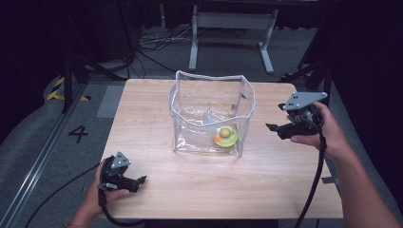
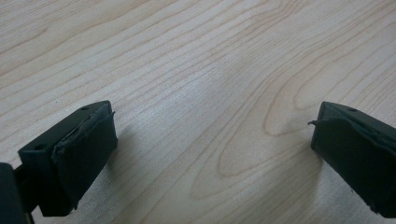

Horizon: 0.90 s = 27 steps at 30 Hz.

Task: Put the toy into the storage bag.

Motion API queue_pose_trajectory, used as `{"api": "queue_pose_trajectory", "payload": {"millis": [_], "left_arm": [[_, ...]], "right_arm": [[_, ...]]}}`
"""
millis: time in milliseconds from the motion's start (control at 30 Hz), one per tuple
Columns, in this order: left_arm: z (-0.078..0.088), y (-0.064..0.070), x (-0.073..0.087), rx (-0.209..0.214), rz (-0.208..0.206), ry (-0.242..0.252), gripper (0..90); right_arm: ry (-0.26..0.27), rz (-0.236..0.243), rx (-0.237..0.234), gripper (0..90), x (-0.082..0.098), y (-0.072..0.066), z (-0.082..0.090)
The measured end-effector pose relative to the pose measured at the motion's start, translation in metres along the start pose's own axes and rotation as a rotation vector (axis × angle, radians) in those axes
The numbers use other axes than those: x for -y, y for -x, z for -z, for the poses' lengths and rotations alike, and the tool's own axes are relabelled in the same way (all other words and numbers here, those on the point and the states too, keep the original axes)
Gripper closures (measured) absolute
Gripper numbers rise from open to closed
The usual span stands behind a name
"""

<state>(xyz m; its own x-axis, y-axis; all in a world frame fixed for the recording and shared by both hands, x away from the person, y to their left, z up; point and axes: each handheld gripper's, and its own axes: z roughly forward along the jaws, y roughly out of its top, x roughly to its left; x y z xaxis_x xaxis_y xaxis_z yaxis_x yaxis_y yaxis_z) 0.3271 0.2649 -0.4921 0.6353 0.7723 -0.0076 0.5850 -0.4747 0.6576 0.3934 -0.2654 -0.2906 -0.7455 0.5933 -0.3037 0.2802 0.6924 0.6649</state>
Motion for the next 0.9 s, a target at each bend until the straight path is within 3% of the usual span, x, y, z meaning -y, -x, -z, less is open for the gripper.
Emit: {"api": "queue_pose_trajectory", "payload": {"millis": [133, 333, 667, 900], "left_arm": [[0.000, 0.000, 0.000, -0.001, -0.002, 0.000, 0.5], [0.000, 0.000, 0.000, -0.002, -0.004, 0.001, 0.6], [0.000, 0.000, 0.000, -0.003, 0.001, -0.003, 0.5], [0.000, 0.000, 0.000, -0.003, 0.002, -0.003, 0.5]], "right_arm": [[-0.024, 0.019, 0.002, 23.7, 0.014, -0.006, -0.005], [-0.043, -0.020, -0.015, 23.4, 0.048, -0.018, -0.019], [-0.070, -0.068, -0.035, 22.9, 0.090, -0.031, -0.036], [-0.090, -0.089, -0.027, 22.2, 0.124, -0.041, -0.045]]}}
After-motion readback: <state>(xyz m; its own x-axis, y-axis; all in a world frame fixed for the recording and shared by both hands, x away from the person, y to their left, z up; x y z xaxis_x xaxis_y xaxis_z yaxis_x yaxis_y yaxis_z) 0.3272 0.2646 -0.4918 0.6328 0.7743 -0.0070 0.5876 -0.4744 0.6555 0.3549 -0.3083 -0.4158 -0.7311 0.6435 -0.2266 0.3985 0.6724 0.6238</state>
